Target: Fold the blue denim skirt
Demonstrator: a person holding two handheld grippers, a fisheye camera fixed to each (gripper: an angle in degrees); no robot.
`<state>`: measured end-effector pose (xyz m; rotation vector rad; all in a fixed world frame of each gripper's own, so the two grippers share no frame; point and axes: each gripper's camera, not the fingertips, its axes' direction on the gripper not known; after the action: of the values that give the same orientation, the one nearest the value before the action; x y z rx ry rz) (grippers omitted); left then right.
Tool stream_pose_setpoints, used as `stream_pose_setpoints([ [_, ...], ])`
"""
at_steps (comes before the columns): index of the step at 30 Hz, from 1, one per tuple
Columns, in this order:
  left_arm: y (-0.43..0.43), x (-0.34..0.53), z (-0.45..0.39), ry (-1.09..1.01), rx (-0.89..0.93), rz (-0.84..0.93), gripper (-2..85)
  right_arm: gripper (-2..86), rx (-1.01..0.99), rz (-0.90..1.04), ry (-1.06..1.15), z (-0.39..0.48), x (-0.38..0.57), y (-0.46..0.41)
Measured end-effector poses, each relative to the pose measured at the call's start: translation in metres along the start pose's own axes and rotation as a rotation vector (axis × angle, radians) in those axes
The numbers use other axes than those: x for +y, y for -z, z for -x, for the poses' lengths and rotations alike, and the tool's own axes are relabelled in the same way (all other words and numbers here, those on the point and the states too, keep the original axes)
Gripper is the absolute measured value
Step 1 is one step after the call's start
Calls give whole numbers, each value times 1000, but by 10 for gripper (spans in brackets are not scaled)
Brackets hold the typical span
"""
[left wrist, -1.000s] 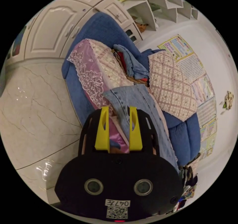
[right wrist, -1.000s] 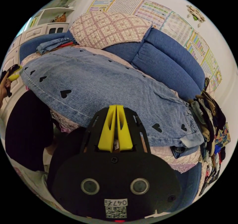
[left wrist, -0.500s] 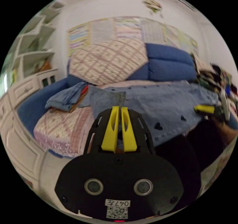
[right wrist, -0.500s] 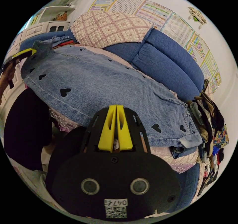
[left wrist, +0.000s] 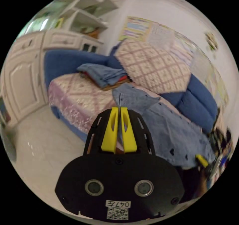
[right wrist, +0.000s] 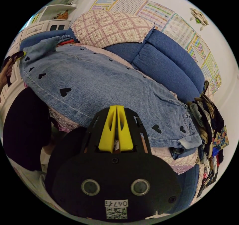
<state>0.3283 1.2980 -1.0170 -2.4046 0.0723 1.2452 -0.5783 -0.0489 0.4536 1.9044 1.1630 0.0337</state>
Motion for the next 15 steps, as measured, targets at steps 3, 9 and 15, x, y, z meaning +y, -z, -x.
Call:
stream_pose_setpoints([
  [3, -39, -6, 59, 158, -65, 78, 3, -6, 2, -2, 4, -6, -5, 7],
  [9, -74, -9, 68, 133, -105, 73, 54, -6, 6, 2, 7, -19, -15, 16],
  [15, -76, 4, 48, 182, -142, 14, 62, -6, 5, 3, 7, -31, -23, 23],
])
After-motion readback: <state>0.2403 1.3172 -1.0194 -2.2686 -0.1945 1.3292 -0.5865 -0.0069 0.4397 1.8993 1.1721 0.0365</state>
